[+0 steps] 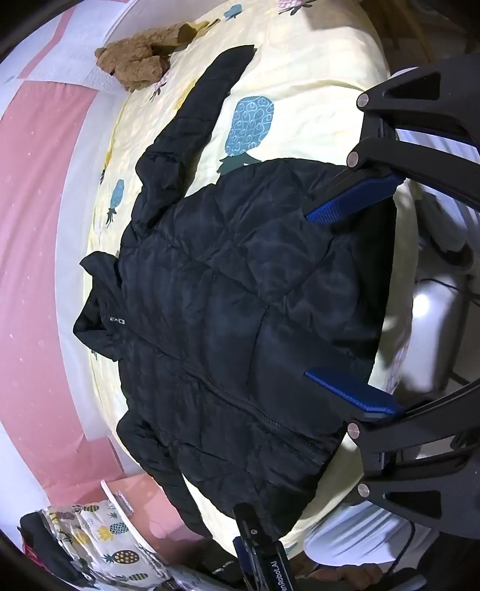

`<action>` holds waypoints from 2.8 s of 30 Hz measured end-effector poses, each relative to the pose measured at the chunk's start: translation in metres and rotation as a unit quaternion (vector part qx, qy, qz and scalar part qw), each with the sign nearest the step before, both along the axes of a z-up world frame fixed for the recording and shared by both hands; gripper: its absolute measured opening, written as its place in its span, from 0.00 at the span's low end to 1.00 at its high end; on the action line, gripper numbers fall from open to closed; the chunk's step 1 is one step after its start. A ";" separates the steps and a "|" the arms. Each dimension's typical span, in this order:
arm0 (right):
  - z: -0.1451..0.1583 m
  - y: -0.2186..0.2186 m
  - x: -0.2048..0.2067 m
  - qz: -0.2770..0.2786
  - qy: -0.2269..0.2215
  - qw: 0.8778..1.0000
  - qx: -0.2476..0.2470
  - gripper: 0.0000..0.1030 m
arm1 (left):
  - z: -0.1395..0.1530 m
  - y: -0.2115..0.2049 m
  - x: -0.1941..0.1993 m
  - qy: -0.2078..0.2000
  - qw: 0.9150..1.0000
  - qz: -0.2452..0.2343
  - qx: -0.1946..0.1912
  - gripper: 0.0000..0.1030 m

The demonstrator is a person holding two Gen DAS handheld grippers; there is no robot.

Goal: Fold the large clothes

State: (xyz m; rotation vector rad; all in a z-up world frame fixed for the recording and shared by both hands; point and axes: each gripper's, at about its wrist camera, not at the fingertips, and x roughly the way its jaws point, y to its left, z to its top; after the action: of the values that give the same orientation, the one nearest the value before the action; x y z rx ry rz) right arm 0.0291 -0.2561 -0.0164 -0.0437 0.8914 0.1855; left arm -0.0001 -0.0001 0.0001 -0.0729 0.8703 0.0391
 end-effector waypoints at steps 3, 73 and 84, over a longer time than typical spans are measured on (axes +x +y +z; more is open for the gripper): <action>0.000 0.000 0.000 0.000 -0.002 1.000 0.002 0.77 | 0.000 -0.001 0.000 0.000 1.000 0.001 0.003 0.93; 0.004 0.003 0.002 -0.001 -0.003 1.000 -0.002 0.77 | -0.004 -0.007 -0.006 0.007 1.000 -0.009 0.007 0.93; 0.003 0.003 0.001 -0.001 -0.003 1.000 -0.002 0.77 | -0.004 -0.008 -0.006 0.008 1.000 -0.009 0.008 0.93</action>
State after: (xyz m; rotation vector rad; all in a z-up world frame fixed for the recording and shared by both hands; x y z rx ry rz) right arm 0.0306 -0.2527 -0.0131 -0.0480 0.8864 0.1823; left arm -0.0062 -0.0077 -0.0035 -0.0498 0.8857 0.0289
